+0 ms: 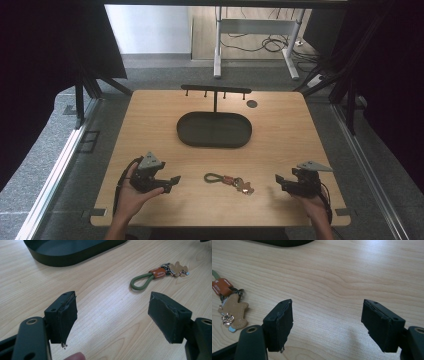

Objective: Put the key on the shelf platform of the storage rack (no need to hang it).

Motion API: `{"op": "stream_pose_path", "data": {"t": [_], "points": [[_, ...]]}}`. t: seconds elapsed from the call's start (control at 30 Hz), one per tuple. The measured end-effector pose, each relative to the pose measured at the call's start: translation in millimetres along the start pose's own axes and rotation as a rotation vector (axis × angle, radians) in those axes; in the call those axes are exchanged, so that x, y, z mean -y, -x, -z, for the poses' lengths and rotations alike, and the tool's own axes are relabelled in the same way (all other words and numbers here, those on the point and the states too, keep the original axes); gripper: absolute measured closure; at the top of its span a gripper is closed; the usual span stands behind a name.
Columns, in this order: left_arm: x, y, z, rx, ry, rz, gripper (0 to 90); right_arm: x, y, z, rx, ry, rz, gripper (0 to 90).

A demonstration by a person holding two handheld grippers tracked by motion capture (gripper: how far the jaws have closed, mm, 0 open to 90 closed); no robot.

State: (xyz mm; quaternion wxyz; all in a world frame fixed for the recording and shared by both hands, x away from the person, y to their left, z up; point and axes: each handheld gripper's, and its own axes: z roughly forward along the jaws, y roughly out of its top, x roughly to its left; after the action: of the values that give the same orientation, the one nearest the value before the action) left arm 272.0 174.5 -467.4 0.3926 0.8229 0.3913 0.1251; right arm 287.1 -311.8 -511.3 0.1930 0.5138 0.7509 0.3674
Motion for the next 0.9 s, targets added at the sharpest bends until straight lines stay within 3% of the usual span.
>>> {"op": "stream_pose_path", "data": {"t": [0.7,0.9], "points": [[0.0,1.4,-1.4,0.011,-0.007,-0.007,23.1,-0.2,1.4,-6.0,-0.039,-0.025,-0.002,27.1],[-0.8,1.8,5.0,0.007,0.003,0.000,23.0,-4.1,-0.1,-3.4,-0.050,-0.027,0.011,27.4]]}}
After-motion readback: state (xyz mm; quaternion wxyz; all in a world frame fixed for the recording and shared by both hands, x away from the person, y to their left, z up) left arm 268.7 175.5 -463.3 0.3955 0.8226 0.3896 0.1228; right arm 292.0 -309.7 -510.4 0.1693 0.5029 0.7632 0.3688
